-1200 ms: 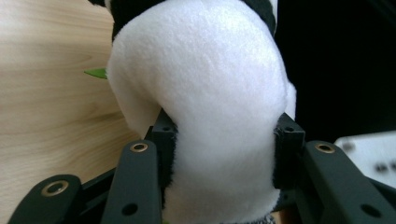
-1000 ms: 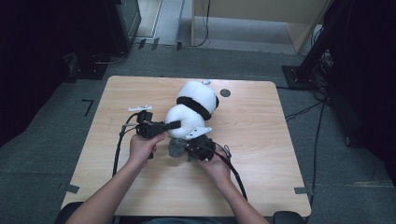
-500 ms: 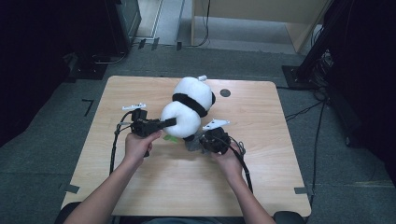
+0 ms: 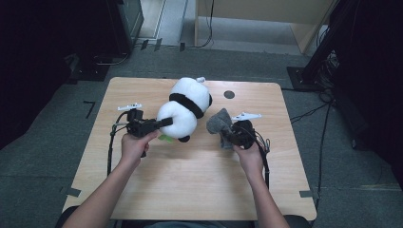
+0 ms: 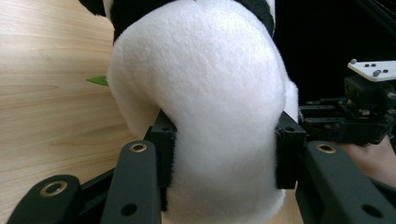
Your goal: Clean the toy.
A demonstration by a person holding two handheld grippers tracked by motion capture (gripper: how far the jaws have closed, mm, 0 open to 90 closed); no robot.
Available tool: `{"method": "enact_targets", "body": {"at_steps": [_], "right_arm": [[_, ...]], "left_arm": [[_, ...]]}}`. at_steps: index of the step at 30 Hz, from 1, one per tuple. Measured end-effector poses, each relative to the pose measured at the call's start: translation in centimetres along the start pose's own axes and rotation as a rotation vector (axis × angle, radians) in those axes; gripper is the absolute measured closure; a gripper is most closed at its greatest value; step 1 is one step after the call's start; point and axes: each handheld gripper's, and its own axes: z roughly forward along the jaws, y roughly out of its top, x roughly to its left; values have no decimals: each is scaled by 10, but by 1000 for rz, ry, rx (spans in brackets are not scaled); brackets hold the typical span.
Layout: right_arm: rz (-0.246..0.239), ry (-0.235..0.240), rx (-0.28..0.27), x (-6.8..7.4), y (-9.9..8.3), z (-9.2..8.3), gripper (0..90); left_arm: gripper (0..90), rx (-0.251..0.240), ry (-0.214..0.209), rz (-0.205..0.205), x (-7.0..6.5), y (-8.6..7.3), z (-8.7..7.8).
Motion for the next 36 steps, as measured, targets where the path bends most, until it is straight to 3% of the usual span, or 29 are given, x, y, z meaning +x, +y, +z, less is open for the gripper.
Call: {"method": "enact_targets", "body": {"at_steps": [10,15,17,24,29,36], "right_arm": [[68,-2,-41,-21,3,-19,794],[62,-8,-14,-35,5,-19,793],[38,-32,5,-40,3,-19,793],[87,-56,33,-63,-6,-15,793],[82,-65,36,-69,-7,-8,790],[96,-85,48,-76,-9,2,789]], "left_arm": [[561,-5,89,56,9,9,-11],[560,-8,114,59,15,13,-18],[560,-11,117,55,19,15,-20],[560,-27,156,35,37,20,-28],[560,-50,195,24,49,22,-39],[558,-46,254,15,65,22,-45]]}}
